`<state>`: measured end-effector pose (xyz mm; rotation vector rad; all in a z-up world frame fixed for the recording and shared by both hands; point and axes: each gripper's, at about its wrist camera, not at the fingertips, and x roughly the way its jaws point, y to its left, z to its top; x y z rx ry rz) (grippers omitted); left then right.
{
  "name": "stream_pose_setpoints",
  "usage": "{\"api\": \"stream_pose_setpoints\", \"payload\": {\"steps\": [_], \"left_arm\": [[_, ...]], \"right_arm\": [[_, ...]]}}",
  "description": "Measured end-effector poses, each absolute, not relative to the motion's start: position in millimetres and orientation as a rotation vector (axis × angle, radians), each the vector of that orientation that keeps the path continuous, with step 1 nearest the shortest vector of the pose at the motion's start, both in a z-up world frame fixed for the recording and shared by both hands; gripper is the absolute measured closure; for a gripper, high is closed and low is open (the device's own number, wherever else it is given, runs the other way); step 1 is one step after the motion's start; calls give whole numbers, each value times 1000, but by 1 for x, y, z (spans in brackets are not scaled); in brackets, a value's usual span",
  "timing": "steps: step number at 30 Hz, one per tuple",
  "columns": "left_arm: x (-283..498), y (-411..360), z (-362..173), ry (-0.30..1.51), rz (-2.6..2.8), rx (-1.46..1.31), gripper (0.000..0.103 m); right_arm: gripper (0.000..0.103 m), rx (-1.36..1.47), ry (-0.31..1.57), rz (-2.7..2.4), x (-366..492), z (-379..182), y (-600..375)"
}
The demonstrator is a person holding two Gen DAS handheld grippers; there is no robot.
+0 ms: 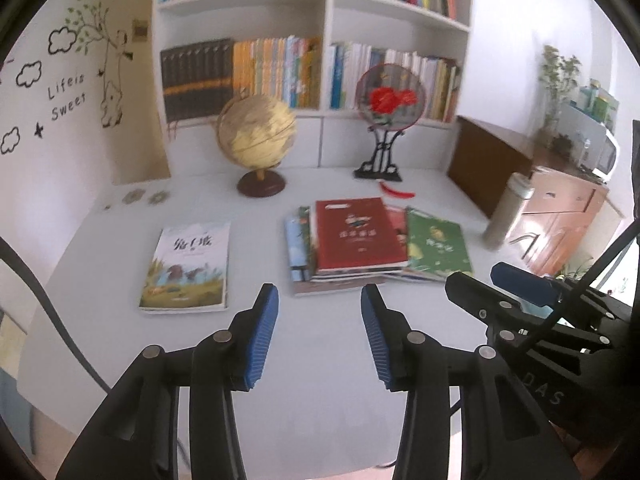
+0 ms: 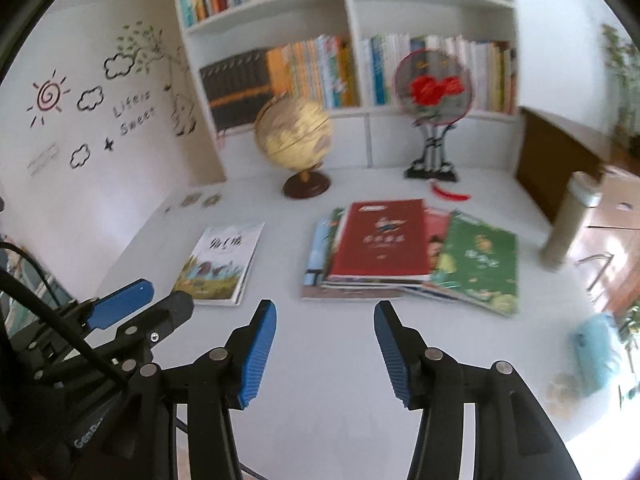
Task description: Organize books
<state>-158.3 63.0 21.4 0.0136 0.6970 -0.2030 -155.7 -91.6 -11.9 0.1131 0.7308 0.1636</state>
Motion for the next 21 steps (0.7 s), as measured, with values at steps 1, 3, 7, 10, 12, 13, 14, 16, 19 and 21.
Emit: {"api": "stream_pose_setpoints", "payload": {"steps": [1,3,7,10,12,13,14,16,19,21], "left_arm": [[-163,59,25,694,-210,13,62],[-170,52,31,687,-217,6,60],[-178,39,36,680,-235,12,59],[-174,31,40,677,-228,35,50],[-170,29,44,649,-222,34,34],[-167,28,45,640,-231,29,27],[-162,28,45,632,-246,25,27],[-149,23,44,635,-251,43,26],[-130,22,39,646,-273,61,26],[-116,28,37,639,-249,89,26]], "right_arm": [[54,116,724,151,-161,-8,-97],[54,131,715,135,-172,-2,-106],[54,141,703,99,-190,5,-120],[53,154,705,78,-192,5,-126],[53,168,715,64,-189,4,-132],[53,175,715,54,-185,3,-135],[53,181,715,46,-186,3,-139],[53,196,720,28,-178,1,-145],[53,210,743,12,-161,-4,-150],[53,222,746,4,-147,-7,-155]]}}
